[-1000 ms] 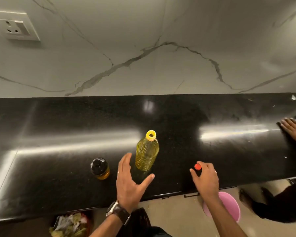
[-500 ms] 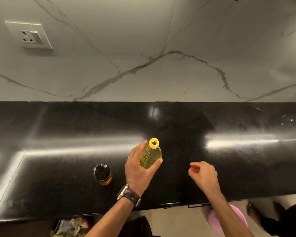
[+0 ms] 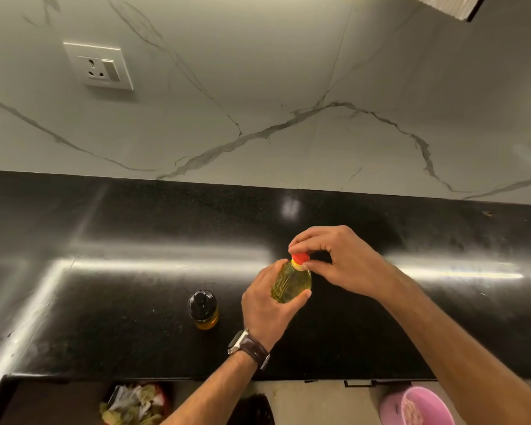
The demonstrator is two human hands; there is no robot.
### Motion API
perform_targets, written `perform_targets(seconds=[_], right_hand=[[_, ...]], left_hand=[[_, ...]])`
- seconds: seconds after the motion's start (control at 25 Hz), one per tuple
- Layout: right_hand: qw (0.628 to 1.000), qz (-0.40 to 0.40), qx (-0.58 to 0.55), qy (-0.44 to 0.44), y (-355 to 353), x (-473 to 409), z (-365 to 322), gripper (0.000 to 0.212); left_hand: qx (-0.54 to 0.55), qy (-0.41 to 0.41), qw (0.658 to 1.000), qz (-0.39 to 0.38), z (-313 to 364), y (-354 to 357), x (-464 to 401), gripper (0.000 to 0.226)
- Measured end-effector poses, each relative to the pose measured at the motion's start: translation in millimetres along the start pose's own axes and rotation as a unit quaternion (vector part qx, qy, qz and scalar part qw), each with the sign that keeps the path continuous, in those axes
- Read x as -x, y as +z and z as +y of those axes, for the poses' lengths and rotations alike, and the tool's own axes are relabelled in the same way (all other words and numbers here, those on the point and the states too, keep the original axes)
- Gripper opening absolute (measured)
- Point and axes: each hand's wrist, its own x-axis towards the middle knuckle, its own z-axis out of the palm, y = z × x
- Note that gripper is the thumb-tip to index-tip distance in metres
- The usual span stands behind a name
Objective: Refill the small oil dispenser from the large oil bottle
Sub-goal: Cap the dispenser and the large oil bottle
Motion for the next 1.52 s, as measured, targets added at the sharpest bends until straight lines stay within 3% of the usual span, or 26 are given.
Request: perform_targets(seconds=[0.52,0.76,0.88,1.0,1.52], right_hand=[[0.996,-0.056,0.071,0.026,-6,-10,-5,0.033],[0.973,-0.053,0.213,0.071,-6,-12,-17,0.067],[0.978,-0.103,0.176,0.036,-16,-9,-21,0.048],[0.967,-0.148,0.206,0.027,-15,-13,-23,0.045],[0.961,-0.119,0.245,0.053,0,-12,-28,0.043]], left_hand=[[-0.01,0.0,1.0,-0.007,-1,-3,-1,0.073],[-0.018,0.001,1.0,-0.015,-2,-3,-2,0.074],[-0.01,0.003,1.0,-0.015,-2,-4,-2,0.073],[-0.013,0.006,1.0,-0.015,0,-5,-2,0.072],[-0.035,0.009,0.999,-0.011,-5,-5,-3,0.074]])
